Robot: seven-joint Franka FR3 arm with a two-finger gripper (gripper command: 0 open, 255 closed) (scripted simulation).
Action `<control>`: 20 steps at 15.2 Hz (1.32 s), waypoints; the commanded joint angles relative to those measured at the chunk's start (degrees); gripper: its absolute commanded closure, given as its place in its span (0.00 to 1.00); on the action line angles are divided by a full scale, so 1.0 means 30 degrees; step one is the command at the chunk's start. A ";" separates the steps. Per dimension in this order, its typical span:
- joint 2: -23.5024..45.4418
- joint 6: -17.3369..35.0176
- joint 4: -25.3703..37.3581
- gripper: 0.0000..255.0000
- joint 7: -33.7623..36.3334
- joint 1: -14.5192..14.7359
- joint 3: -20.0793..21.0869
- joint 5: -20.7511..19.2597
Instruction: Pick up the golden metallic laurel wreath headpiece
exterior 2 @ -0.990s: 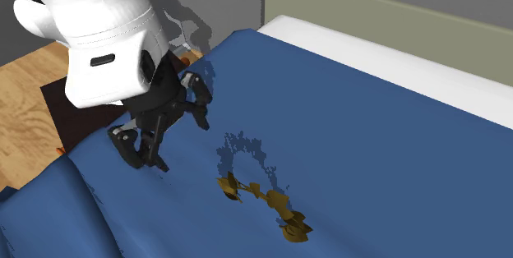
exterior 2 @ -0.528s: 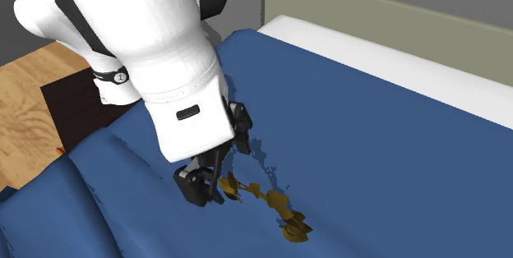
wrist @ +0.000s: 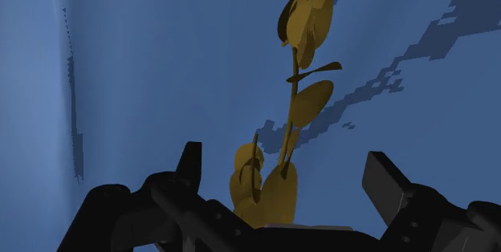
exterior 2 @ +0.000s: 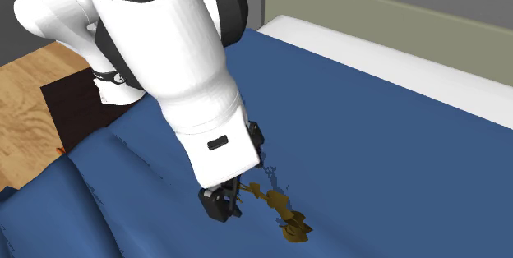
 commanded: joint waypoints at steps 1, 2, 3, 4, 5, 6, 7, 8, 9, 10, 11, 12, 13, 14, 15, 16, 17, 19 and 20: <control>0.0160 0.0358 -0.0195 0.00 -0.0069 -0.0005 0.0027 0.0069; 0.0164 0.0357 -0.0191 0.00 -0.0069 -0.0006 0.0028 0.0070; 0.0149 0.0358 -0.0207 1.00 -0.0066 -0.0004 0.0027 0.0066; 0.0148 0.0351 -0.0201 1.00 -0.0068 -0.0006 0.0026 0.0066; 0.0150 0.0351 -0.0200 1.00 -0.0069 -0.0006 0.0026 0.0066; 0.0149 0.0350 -0.0200 1.00 -0.0067 -0.0005 0.0026 0.0066; 0.0150 0.0349 -0.0197 1.00 -0.0067 -0.0005 0.0026 0.0066; 0.0148 0.0350 -0.0200 1.00 -0.0068 -0.0005 0.0026 0.0066; 0.0147 0.0352 -0.0203 1.00 -0.0070 -0.0007 0.0026 0.0067; 0.0149 0.0349 -0.0198 1.00 -0.0071 -0.0007 0.0026 0.0067; 0.0151 0.0349 -0.0197 1.00 -0.0069 -0.0006 0.0026 0.0066; 0.0165 0.0357 -0.0190 1.00 -0.0070 -0.0006 0.0028 0.0071; 0.0042 0.0137 -0.0090 1.00 -0.0022 0.0003 0.0011 0.0022; -0.0074 -0.0085 0.0018 1.00 0.0024 0.0010 -0.0005 -0.0023; -0.0189 -0.0307 0.0129 1.00 0.0069 0.0018 -0.0021 -0.0068; -0.0300 -0.0531 0.0244 1.00 0.0113 0.0024 -0.0034 -0.0112; -0.0408 -0.0755 0.0363 1.00 0.0157 0.0030 -0.0048 -0.0155; -0.0613 -0.1207 0.0614 1.00 0.0242 0.0040 -0.0073 -0.0237; -0.0710 -0.1435 0.0747 1.00 0.0283 0.0045 -0.0084 -0.0277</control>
